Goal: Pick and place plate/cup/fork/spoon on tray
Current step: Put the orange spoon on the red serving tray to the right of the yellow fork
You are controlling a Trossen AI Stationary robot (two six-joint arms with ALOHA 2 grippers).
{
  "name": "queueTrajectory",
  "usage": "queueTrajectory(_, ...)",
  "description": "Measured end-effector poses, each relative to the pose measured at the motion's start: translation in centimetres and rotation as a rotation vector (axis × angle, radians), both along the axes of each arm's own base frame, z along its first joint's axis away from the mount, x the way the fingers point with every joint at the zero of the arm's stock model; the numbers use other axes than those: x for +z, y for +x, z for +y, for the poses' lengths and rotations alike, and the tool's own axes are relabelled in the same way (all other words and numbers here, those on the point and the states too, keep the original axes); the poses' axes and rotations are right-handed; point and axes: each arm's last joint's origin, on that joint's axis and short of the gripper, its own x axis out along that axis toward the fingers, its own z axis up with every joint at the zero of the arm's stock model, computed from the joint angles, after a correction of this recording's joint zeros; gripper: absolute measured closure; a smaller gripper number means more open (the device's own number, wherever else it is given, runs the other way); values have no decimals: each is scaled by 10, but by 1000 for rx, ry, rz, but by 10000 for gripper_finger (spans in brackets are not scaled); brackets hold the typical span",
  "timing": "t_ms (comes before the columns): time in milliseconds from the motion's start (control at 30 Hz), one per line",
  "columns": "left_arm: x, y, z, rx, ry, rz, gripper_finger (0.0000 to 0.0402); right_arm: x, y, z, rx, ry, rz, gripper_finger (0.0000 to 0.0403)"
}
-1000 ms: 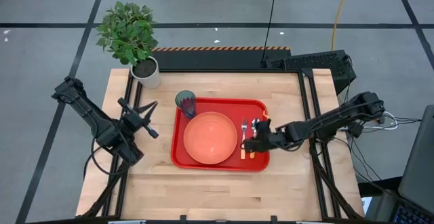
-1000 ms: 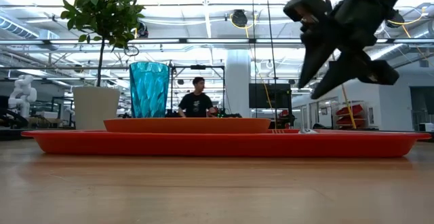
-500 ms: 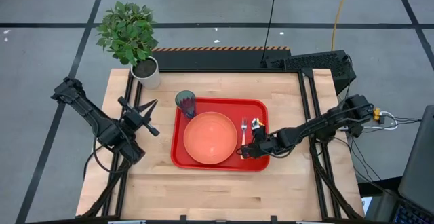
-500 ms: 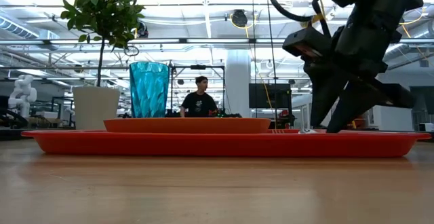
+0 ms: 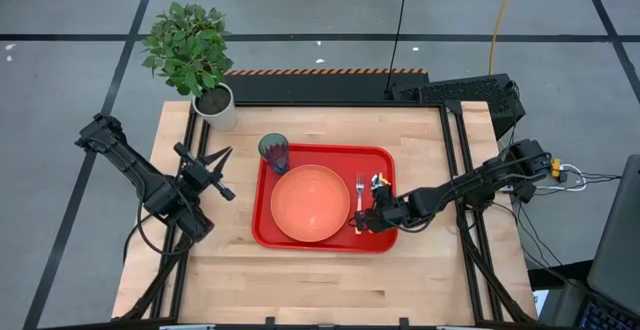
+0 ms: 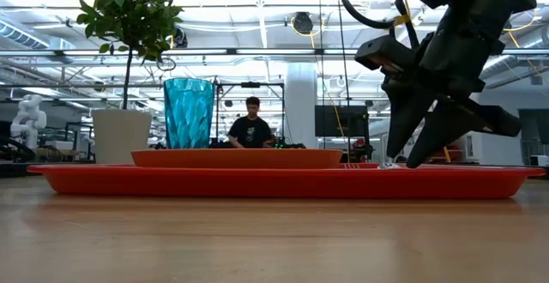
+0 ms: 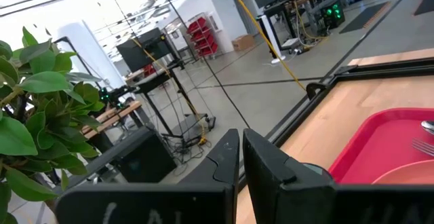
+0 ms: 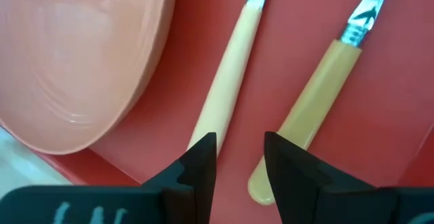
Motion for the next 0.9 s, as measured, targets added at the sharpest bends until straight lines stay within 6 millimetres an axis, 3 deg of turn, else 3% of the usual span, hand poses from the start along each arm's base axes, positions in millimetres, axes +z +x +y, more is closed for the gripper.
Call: queueTrajectory(900,0,0,0,0,2,2,376,0,-4,14,-7,1,-17,286)
